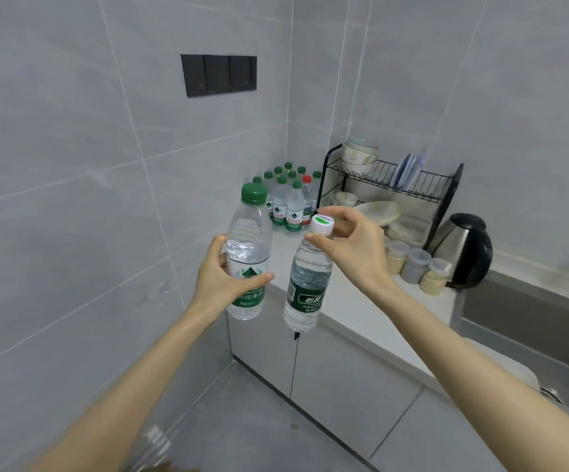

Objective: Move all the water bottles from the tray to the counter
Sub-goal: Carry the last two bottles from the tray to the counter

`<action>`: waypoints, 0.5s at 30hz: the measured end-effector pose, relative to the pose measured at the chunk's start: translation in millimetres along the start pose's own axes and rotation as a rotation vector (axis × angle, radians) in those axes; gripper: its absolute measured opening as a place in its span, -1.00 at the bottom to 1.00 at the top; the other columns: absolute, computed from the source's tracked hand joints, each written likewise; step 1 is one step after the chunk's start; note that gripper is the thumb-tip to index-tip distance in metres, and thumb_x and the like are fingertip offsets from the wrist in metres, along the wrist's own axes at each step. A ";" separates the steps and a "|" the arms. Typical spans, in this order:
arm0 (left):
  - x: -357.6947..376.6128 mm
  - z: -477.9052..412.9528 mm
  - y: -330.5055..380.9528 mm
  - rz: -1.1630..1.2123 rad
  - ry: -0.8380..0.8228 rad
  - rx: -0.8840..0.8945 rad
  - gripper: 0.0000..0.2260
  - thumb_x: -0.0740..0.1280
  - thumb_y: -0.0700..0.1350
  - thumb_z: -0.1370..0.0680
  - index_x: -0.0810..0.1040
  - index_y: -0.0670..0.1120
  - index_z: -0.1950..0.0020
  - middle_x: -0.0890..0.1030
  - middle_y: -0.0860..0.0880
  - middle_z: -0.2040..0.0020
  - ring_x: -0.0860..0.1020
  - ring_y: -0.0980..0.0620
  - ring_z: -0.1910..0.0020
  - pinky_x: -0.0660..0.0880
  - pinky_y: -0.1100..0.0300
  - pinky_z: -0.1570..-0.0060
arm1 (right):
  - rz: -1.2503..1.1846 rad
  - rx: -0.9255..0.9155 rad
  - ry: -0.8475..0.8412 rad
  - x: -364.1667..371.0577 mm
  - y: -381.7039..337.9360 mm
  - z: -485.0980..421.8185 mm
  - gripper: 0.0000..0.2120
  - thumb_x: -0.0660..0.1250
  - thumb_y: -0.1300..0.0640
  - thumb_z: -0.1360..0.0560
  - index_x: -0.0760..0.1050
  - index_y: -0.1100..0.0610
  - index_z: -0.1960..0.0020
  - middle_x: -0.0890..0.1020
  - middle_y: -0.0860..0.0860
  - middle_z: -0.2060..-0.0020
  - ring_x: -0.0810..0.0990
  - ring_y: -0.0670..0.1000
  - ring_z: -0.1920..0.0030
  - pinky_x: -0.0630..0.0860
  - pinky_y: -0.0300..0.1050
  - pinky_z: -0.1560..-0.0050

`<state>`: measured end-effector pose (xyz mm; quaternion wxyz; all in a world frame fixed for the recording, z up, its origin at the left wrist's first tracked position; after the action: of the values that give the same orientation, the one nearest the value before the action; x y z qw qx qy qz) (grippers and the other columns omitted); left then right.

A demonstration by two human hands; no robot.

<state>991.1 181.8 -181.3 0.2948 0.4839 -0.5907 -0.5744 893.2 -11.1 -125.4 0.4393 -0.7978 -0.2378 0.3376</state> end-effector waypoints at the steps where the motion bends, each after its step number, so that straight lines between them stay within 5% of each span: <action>1: 1.4 -14.4 -5.3 0.004 -0.006 -0.001 -0.36 0.63 -0.19 -0.21 0.39 -0.02 -0.18 0.62 0.01 -0.06 0.61 0.11 -0.01 0.55 0.20 0.02 | -0.001 -0.001 0.003 5.8 5.8 -12.4 -0.62 0.56 0.14 -0.31 0.57 0.04 -0.09 0.70 -0.06 0.06 0.68 -0.15 0.07 0.64 -0.04 0.00; 8: 22.7 -141.4 -63.8 -0.003 -0.016 -0.060 -0.35 0.63 -0.21 -0.20 0.38 0.00 -0.17 0.64 0.04 0.01 0.62 0.14 0.04 0.55 0.21 0.07 | 0.026 0.036 -0.002 51.5 75.8 -122.8 -0.60 0.56 0.12 -0.29 0.56 -0.03 -0.09 0.70 -0.12 0.09 0.68 -0.17 0.11 0.63 0.02 -0.02; 15: 54.9 -262.5 -117.6 -0.063 -0.047 -0.128 -0.36 0.63 -0.16 -0.22 0.35 0.02 -0.14 0.59 0.12 0.06 0.57 0.19 0.08 0.51 0.24 0.11 | 0.135 0.030 -0.091 87.7 135.2 -224.8 -0.53 0.57 0.08 -0.29 0.56 0.01 -0.17 0.71 -0.09 0.02 0.64 -0.26 0.03 0.60 -0.19 -0.06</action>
<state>1236.2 43.6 -262.5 0.2930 0.4687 -0.5443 -0.6311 1130.3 -141.0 -184.1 0.4164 -0.7890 -0.1982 0.4059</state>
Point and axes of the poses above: each hand's wrist, its own z-axis away from the middle knuckle, its own x-axis out of the palm, y = z × x, the point moved 4 cm from there along -z, towards the middle knuckle
